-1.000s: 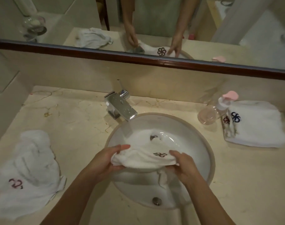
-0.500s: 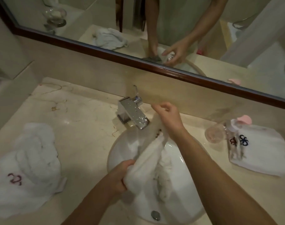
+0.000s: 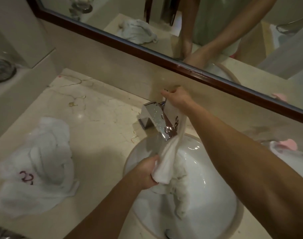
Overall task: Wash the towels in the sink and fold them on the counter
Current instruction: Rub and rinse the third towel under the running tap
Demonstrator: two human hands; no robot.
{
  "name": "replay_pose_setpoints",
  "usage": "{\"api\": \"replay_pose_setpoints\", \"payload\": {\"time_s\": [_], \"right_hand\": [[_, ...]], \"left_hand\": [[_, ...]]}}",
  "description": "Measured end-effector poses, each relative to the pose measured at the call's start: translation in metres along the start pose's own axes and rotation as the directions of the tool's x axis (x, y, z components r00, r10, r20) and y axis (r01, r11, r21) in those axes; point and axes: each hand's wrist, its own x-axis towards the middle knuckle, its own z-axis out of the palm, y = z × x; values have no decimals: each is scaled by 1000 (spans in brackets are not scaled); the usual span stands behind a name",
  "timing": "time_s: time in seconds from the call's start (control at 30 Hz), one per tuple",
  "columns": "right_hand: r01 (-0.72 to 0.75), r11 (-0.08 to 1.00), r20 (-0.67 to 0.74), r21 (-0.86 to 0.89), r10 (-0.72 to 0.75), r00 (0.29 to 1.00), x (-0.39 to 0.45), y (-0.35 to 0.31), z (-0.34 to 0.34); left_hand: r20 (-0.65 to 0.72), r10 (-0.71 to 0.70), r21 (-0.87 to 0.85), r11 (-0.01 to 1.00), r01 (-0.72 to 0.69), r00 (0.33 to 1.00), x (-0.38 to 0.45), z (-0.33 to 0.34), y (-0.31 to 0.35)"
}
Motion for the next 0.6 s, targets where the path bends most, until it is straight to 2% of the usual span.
{"api": "replay_pose_setpoints", "payload": {"time_s": [0.13,0.17,0.2,0.23,0.27,0.3,0.37,0.43,0.47,0.53,0.6], "right_hand": [[-22,999,-11,38,22,1000,4,10,-1],[-25,998,-21,60,26,999,0,10,-2],[-25,995,-31,99,28,999,-2,15,-2],[-44,984,-16,174,47,999,-7,20,-3],[-83,954,12,287,83,996,-13,29,-3],[-167,892,79,419,147,986,-23,42,-3],[-391,667,319,635,235,918,-53,75,-2],[-573,438,524,693,240,817,-96,120,9],[-642,325,596,694,240,766,-118,146,17],[-709,148,672,689,236,702,-165,190,35],[-693,54,657,719,270,703,-195,220,47]], "left_hand": [[127,-26,61,998,18,992,-4,6,10],[107,8,66,998,-15,994,-3,7,9],[32,71,59,996,-73,997,1,6,6],[-77,209,80,976,-203,975,9,0,3],[-188,334,80,942,-325,924,12,-3,2],[-215,399,60,917,-395,892,16,-7,-1],[-204,413,15,908,-420,887,23,-12,-4],[-248,429,80,902,-423,869,24,-14,-1],[-267,468,183,883,-432,843,27,-15,2],[-266,536,423,812,-402,801,28,-13,7],[-235,513,523,783,-338,826,30,-9,12]]}}
